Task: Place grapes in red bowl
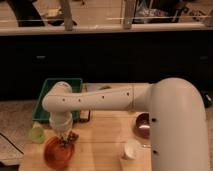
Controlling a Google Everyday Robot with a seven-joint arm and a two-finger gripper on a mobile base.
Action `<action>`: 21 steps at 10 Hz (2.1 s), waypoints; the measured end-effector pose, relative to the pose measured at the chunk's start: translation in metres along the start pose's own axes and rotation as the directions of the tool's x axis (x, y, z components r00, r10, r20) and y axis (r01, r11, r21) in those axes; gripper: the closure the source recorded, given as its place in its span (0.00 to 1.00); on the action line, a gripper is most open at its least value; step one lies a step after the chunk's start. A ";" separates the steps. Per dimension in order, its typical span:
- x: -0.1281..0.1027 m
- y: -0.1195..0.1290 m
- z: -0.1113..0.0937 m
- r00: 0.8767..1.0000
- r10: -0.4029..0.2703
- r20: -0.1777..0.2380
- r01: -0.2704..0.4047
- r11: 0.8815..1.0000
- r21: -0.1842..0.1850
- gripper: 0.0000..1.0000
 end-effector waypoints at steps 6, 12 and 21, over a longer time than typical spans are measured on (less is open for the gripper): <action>0.000 -0.004 0.004 1.000 -0.026 0.008 0.026 1.000 -0.008 1.00; 0.001 -0.007 0.007 0.999 -0.050 0.014 0.051 0.999 -0.013 0.96; 0.004 -0.010 0.010 0.996 -0.084 0.023 0.085 0.996 -0.018 0.88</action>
